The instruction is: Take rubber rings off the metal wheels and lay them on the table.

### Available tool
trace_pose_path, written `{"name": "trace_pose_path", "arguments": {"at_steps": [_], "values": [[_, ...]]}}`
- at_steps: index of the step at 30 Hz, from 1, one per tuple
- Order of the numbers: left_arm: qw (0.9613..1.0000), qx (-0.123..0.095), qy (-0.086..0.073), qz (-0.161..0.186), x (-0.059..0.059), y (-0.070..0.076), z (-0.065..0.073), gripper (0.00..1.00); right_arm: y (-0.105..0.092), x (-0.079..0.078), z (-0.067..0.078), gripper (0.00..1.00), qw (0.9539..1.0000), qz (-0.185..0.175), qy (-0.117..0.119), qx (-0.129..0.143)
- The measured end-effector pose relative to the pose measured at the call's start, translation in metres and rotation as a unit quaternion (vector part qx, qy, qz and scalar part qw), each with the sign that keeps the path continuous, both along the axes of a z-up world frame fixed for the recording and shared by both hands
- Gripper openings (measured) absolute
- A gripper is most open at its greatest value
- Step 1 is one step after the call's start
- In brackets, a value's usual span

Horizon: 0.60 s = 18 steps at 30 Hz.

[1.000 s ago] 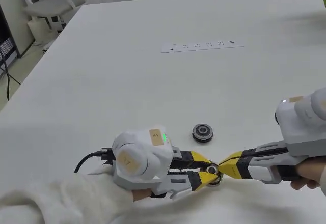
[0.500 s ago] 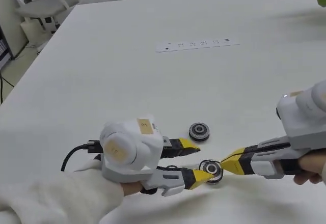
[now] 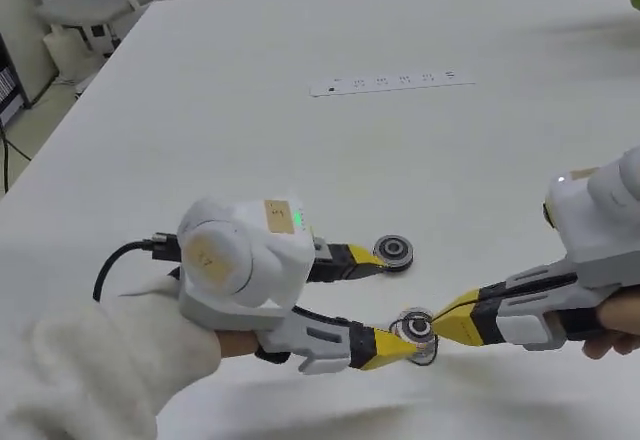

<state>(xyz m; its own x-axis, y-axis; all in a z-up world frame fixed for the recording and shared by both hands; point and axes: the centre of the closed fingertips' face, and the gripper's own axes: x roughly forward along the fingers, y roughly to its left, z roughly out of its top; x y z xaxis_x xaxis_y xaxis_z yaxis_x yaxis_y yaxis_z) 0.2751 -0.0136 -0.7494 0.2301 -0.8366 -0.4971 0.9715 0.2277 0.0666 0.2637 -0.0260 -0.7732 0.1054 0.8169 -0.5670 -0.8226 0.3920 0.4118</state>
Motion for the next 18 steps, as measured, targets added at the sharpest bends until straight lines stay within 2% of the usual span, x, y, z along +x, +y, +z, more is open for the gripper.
{"name": "trace_pose_path", "arguments": {"at_steps": [3,6,8,13,15,18], "values": [[1.0,0.003,0.005,0.0,0.0,0.008,0.005,0.56,0.0,-0.003,0.002,0.0,0.9996,0.017,-0.016,-0.012],[0.9996,0.027,-0.01,-0.002,0.001,0.024,0.007,0.6,0.001,-0.005,0.011,0.0,0.9994,0.025,-0.022,-0.008],[0.9994,0.032,-0.009,0.001,-0.001,0.032,0.009,0.61,0.001,-0.004,0.015,0.0,0.9994,0.025,-0.025,-0.005],[0.9995,0.025,-0.012,0.013,-0.004,0.047,0.019,0.64,-0.001,-0.002,0.024,0.0,0.9992,0.023,-0.034,-0.001],[0.9992,0.031,-0.017,0.017,-0.006,0.055,0.02,0.63,-0.002,-0.001,0.026,0.0,0.9991,0.023,-0.036,-0.002],[0.9989,0.034,-0.014,0.028,-0.006,0.065,0.02,0.64,-0.002,0.0,0.031,0.0,0.9991,0.02,-0.036,0.0]]}}
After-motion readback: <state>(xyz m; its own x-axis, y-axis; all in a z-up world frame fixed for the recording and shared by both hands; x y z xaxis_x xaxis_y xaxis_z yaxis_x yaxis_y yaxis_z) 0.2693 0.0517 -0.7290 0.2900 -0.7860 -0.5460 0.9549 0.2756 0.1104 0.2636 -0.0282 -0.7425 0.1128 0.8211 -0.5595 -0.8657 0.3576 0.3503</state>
